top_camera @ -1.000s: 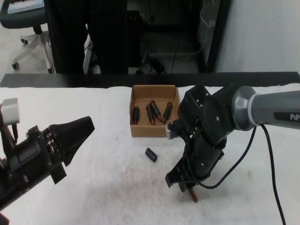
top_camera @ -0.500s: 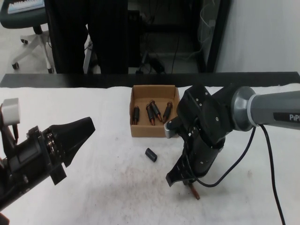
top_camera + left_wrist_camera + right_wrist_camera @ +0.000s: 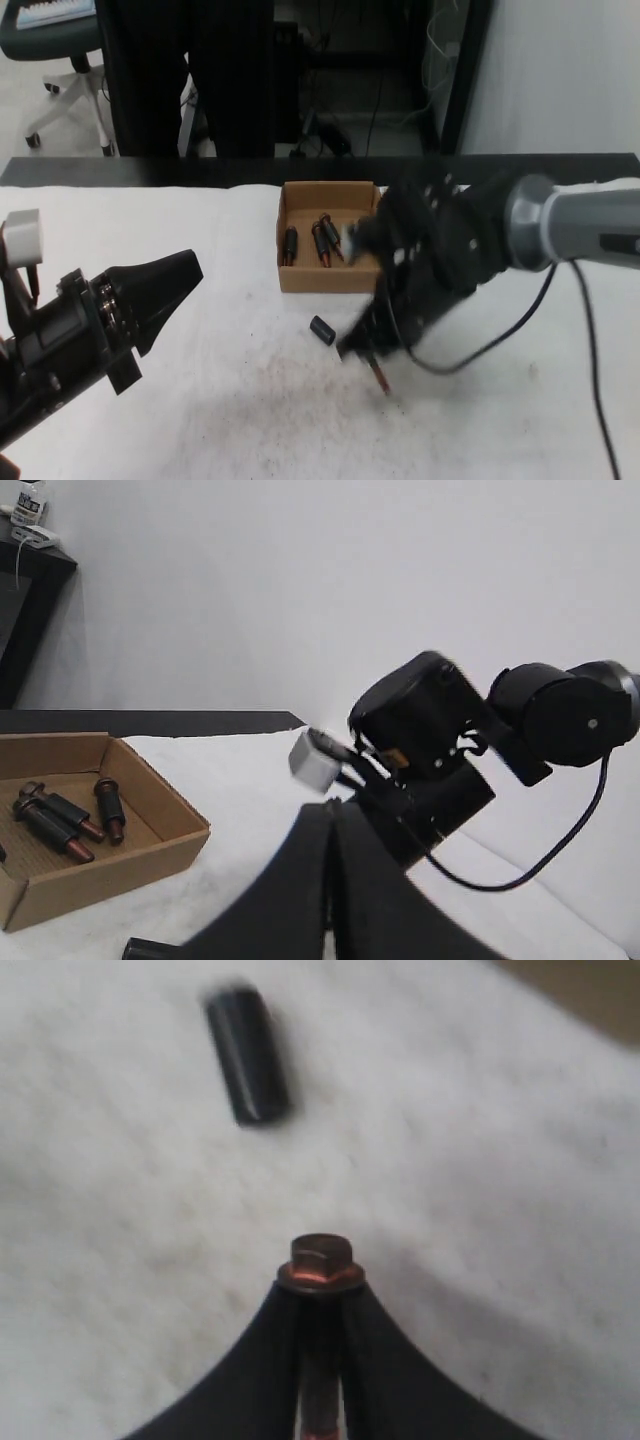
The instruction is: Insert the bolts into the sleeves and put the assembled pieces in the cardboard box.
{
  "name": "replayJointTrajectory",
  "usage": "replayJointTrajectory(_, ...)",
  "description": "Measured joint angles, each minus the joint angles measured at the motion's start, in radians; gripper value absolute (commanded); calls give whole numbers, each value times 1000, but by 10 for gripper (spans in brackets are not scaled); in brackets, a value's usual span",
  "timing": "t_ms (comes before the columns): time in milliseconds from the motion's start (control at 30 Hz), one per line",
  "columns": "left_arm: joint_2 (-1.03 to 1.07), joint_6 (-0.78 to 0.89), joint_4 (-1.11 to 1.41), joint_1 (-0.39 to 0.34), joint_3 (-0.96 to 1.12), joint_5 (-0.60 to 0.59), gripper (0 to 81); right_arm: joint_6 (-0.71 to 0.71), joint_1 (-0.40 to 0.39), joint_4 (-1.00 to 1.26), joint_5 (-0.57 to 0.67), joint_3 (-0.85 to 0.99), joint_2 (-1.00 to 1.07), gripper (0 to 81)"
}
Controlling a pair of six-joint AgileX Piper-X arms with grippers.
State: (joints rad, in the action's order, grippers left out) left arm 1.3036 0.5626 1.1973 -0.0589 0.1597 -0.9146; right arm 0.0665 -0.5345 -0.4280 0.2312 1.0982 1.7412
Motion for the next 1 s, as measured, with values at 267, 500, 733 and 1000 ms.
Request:
replayJointTrajectory(267, 0, 0, 0, 0, 0, 0, 3, 92, 92, 305, 385, 0, -147, 9)
replayJointTrajectory(500, 0, 16, -225, -29, 21, 0, 3, 112, 151, 486, 701, -20, -195, 9)
replayJointTrajectory(733, 3, -160, -776, -217, 318, -69, 3, 144, 227, 571, 830, -26, -196, 9)
replayJointTrajectory(1000, 227, -843, -1774, -404, 829, 568, 3, 147, 316, 577, 864, -26, -196, 9)
